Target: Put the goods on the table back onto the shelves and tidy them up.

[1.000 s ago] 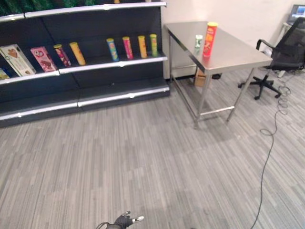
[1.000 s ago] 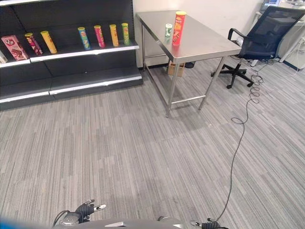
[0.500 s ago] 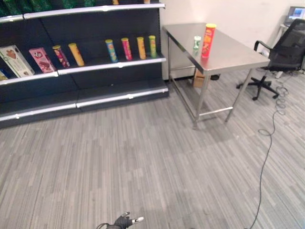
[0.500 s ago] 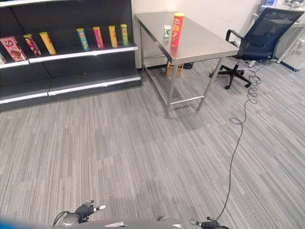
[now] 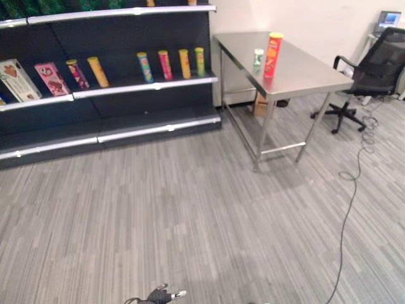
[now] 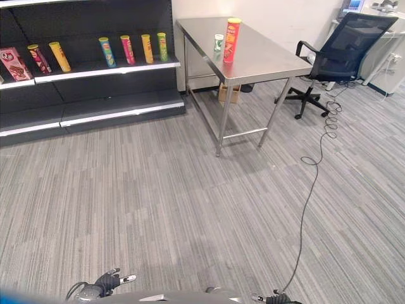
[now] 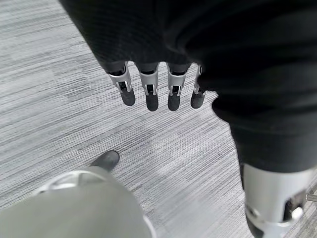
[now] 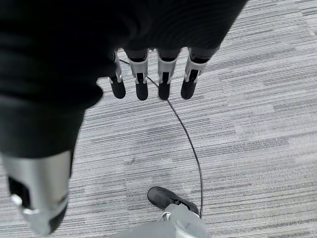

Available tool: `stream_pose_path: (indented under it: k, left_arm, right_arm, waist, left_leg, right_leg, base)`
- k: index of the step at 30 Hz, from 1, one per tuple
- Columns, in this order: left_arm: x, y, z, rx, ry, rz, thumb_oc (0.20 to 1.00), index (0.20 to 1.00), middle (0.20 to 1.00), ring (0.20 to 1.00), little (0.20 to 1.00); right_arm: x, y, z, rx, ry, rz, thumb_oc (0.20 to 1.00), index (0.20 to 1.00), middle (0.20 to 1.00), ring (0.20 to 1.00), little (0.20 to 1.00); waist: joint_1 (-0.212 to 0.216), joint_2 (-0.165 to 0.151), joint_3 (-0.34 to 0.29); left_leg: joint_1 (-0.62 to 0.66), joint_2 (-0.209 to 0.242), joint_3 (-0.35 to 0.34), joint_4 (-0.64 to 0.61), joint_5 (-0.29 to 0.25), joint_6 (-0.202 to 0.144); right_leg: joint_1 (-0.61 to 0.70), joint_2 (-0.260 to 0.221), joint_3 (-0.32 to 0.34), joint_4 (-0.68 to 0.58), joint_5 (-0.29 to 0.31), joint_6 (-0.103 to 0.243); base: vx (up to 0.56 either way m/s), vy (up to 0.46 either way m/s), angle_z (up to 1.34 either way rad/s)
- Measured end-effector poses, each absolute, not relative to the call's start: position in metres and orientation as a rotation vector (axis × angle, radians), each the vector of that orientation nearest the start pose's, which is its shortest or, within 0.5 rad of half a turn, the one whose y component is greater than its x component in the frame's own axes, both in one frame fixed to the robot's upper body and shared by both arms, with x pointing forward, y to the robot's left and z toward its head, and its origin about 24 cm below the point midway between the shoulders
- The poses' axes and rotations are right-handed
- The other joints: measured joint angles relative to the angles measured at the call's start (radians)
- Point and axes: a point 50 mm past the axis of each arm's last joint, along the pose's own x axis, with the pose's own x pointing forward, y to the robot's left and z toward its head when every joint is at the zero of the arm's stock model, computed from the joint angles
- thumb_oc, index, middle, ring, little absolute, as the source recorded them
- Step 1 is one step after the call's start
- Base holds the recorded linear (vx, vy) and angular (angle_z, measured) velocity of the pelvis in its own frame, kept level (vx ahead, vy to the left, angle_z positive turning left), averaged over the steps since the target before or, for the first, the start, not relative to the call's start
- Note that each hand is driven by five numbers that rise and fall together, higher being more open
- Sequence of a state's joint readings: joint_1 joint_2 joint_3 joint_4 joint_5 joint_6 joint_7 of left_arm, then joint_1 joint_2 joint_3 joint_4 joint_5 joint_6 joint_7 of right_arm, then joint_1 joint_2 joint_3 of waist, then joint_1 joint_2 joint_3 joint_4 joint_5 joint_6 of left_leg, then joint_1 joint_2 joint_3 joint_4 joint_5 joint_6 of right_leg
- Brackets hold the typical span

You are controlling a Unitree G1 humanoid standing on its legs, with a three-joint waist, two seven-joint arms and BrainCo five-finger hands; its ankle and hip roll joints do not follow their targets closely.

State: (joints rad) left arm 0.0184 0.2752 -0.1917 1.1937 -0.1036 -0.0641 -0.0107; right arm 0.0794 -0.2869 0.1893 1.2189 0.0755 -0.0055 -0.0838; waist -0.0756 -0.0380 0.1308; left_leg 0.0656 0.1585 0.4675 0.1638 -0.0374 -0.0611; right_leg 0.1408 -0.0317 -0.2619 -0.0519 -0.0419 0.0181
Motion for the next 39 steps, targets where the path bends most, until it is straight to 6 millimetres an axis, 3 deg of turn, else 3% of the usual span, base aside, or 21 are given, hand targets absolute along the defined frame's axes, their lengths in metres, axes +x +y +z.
stream_pose_path:
  k: [2,4,7,9,10,13,17,18,20,21,22,25,27,28,29,31,33,34,35,37,39]
  left_arm:
    - [0.094,0.24,-0.157,0.255,1.156,0.048,1.0,1.0,1.0,1.0,1.0]
    - [0.095,0.234,-0.158,0.24,1.154,0.043,1.0,1.0,1.0,1.0,1.0]
    - [0.096,0.229,-0.159,0.22,1.154,0.042,1.0,1.0,1.0,1.0,1.0]
    - [0.096,0.231,-0.16,0.218,1.167,0.06,1.0,1.0,1.0,1.0,1.0]
    - [0.096,0.23,-0.16,0.201,1.166,0.077,1.0,1.0,1.0,1.0,1.0]
    - [0.097,0.228,-0.16,0.18,1.16,0.091,1.0,1.0,1.0,1.0,1.0]
    - [0.107,0.228,-0.158,0.18,1.136,0.107,1.0,1.0,1.0,1.0,1.0]
    - [0.102,0.228,-0.159,0.166,1.15,0.123,1.0,1.0,1.0,1.0,1.0]
    - [0.096,0.225,-0.161,0.156,1.165,0.121,1.0,1.0,1.0,1.0,1.0]
    - [0.095,0.239,-0.158,0.186,1.156,0.146,1.0,1.0,1.0,1.0,1.0]
    - [0.097,0.246,-0.155,0.203,1.141,0.157,1.0,1.0,1.0,1.0,1.0]
    - [0.12,0.256,-0.145,0.236,1.066,0.163,1.0,1.0,1.0,1.0,1.0]
    - [0.133,0.25,-0.143,0.254,1.037,0.123,1.0,1.0,1.0,1.0,1.0]
    - [0.136,0.245,-0.143,0.252,1.03,0.109,1.0,1.0,1.0,1.0,1.0]
    - [0.143,0.24,-0.142,0.256,1.012,0.087,1.0,1.0,1.0,1.0,1.0]
    - [0.147,0.24,-0.14,0.26,0.992,0.087,1.0,1.0,1.0,1.0,1.0]
    - [0.143,0.236,-0.142,0.268,1.004,0.061,1.0,1.0,1.0,1.0,1.0]
    - [0.144,0.234,-0.142,0.263,1.003,0.059,1.0,1.0,1.0,1.0,1.0]
    - [0.149,0.23,-0.142,0.268,0.995,0.047,1.0,1.0,1.0,1.0,1.0]
    - [0.157,0.226,-0.139,0.256,0.972,0.045,1.0,1.0,1.0,1.0,1.0]
    - [0.157,0.225,-0.14,0.244,0.974,0.054,1.0,1.0,1.0,1.0,1.0]
  right_arm:
    - [0.063,-0.254,-0.16,-0.35,1.278,-0.135,1.0,1.0,1.0,1.0,1.0]
    - [0.07,-0.259,-0.158,-0.367,1.258,-0.142,1.0,1.0,1.0,1.0,1.0]
    - [0.075,-0.259,-0.157,-0.368,1.247,-0.146,1.0,1.0,1.0,1.0,1.0]
    - [0.078,-0.258,-0.157,-0.372,1.24,-0.143,1.0,1.0,1.0,1.0,1.0]
    - [0.082,-0.258,-0.156,-0.379,1.228,-0.147,1.0,1.0,1.0,1.0,1.0]
    - [0.088,-0.26,-0.154,-0.388,1.204,-0.152,1.0,1.0,1.0,1.0,1.0]
    - [0.099,-0.264,-0.149,-0.404,1.165,-0.168,1.0,1.0,1.0,1.0,1.0]
    - [0.099,-0.265,-0.149,-0.408,1.165,-0.169,1.0,1.0,1.0,1.0,1.0]
    - [0.096,-0.272,-0.147,-0.425,1.171,-0.176,1.0,1.0,1.0,1.0,1.0]
    - [0.094,-0.257,-0.152,-0.409,1.175,-0.125,1.0,1.0,1.0,1.0,1.0]
    - [0.093,-0.251,-0.154,-0.405,1.175,-0.098,1.0,1.0,1.0,1.0,1.0]
    - [0.093,-0.236,-0.157,-0.381,1.169,-0.06,1.0,1.0,1.0,1.0,1.0]
    - [0.104,-0.241,-0.154,-0.371,1.142,-0.084,1.0,1.0,1.0,1.0,1.0]
    - [0.105,-0.245,-0.153,-0.378,1.141,-0.091,1.0,1.0,1.0,1.0,1.0]
    - [0.102,-0.251,-0.152,-0.391,1.151,-0.093,1.0,1.0,1.0,1.0,1.0]
    - [0.1,-0.251,-0.152,-0.391,1.161,-0.091,1.0,1.0,1.0,1.0,1.0]
    - [0.101,-0.253,-0.152,-0.397,1.158,-0.093,1.0,1.0,1.0,1.0,1.0]
    - [0.103,-0.254,-0.151,-0.39,1.151,-0.106,1.0,1.0,1.0,1.0,1.0]
    - [0.114,-0.259,-0.146,-0.389,1.119,-0.128,1.0,1.0,1.0,1.0,1.0]
    - [0.119,-0.261,-0.144,-0.39,1.102,-0.131,1.0,1.0,1.0,1.0,1.0]
    - [0.12,-0.258,-0.145,-0.401,1.114,-0.114,1.0,1.0,1.0,1.0,1.0]
  waist:
    - [0.006,-0.016,0.009]
    - [0.005,0.004,0.035]
    - [0.0,0.011,0.059]
    - [0.002,0.01,0.06]
    - [0.002,0.014,0.067]
    - [0.006,0.032,0.077]
    - [0.027,0.053,0.102]
    - [0.035,0.047,0.104]
    - [0.037,0.078,0.065]
    - [0.05,0.029,0.015]
    - [0.049,0.007,0.003]
    - [0.051,-0.027,-0.018]
    - [0.042,-0.001,0.001]
    - [0.022,0.008,0.001]
    - [0.009,0.011,0.001]
    - [0.011,-0.013,0.006]
    - [-0.003,0.017,0.02]
    - [-0.001,0.031,0.029]
    - [-0.007,0.063,0.057]
    - [-0.026,0.066,0.073]
    - [-0.04,0.055,0.09]
  left_leg:
    - [-0.06,0.019,-0.048,0.116,0.02,-0.044]
    - [-0.12,0.044,-0.137,0.226,0.037,-0.08]
    - [-0.198,0.043,-0.235,0.259,0.051,-0.094]
    - [-0.193,0.048,-0.231,0.081,0.063,-0.081]
    - [-0.184,0.074,-0.229,-0.105,0.105,-0.077]
    - [-0.189,0.13,-0.231,-0.25,0.169,-0.128]
    - [-0.212,0.169,-0.118,-0.265,0.185,-0.132]
    - [-0.177,0.156,-0.107,-0.263,0.187,-0.129]
    - [-0.11,0.12,-0.041,-0.265,0.185,-0.124]
    - [-0.062,0.036,0.019,-0.265,0.199,-0.039]
    - [-0.057,0.007,0.027,-0.261,0.194,-0.012]
    - [-0.039,-0.036,0.044,-0.259,0.162,0.028]
    - [-0.007,-0.047,0.041,-0.258,0.125,0.035]
    - [0.013,-0.063,0.041,-0.258,0.118,0.045]
    - [0.047,-0.092,0.04,-0.258,0.074,0.062]
    - [0.088,-0.143,0.039,-0.259,0.033,0.083]
    - [0.113,-0.148,0.034,-0.259,0.018,0.1]
    - [0.118,-0.147,0.027,-0.26,-0.01,0.11]
    - [0.118,-0.138,0.019,-0.262,-0.027,0.104]
    - [0.12,-0.127,0.015,-0.259,-0.033,0.1]
    - [0.138,-0.118,0.009,-0.259,-0.041,0.074]
  right_leg:
    - [0.002,-0.007,0.008,-0.009,0.011,-0.023]
    - [0.004,0.011,0.014,-0.017,0.015,-0.04]
    - [0.0,0.015,0.017,-0.021,0.02,-0.063]
    - [-0.003,0.016,0.017,-0.041,0.02,-0.063]
    - [-0.005,0.027,0.02,-0.049,0.025,-0.065]
    - [-0.001,0.052,0.028,-0.051,0.027,-0.066]
    - [0.02,0.048,0.071,-0.051,0.012,-0.049]
    - [0.042,0.036,0.105,-0.051,0.002,-0.033]
    - [0.079,0.003,0.146,-0.051,-0.038,0.019]
    - [0.096,-0.096,0.178,-0.043,-0.062,0.068]
    - [0.084,-0.128,0.165,-0.004,-0.066,0.096]
    - [0.053,-0.162,0.144,0.078,-0.048,0.118]
    - [-0.066,-0.189,0.133,0.363,-0.076,0.172]
    - [-0.142,-0.217,0.136,0.543,-0.054,0.17]
    - [-0.232,-0.275,0.167,0.759,-0.02,0.186]
    - [-0.271,-0.323,0.2,0.842,0.049,0.186]
    - [-0.309,-0.342,0.201,0.905,0.138,0.197]
    - [-0.337,-0.348,0.19,0.914,0.078,0.195]
    - [-0.364,-0.35,0.061,0.72,-0.084,0.161]
    - [-0.393,-0.289,0.03,0.467,-0.077,0.145]
    - [-0.402,-0.196,0.084,0.131,0.018,0.159]
  base:
    - [0.0,-0.076,-0.1]
    - [0.05,-0.047,-0.05]
    - [0.14,0.063,0.06]
    - [0.15,0.089,0.02]
    - [0.21,0.104,-0.02]
    - [0.3,0.108,-0.12]
    - [0.46,0.144,-0.34]
    - [0.56,0.22,-0.63]
    - [0.68,0.288,-0.89]
    - [0.38,0.178,-0.8]
    - [0.22,0.126,-0.52]
    - [0.37,0.262,-0.09]
    - [0.18,0.181,-0.01]
    - [0.23,0.24,0.38]
    - [0.22,0.231,0.4]
    - [0.2,0.18,0.15]
    - [0.3,0.09,0.01]
    - [0.35,-0.021,-0.12]
    - [0.24,-0.087,-0.08]
    - [0.26,-0.084,0.14]
    - [0.26,-0.049,0.32]
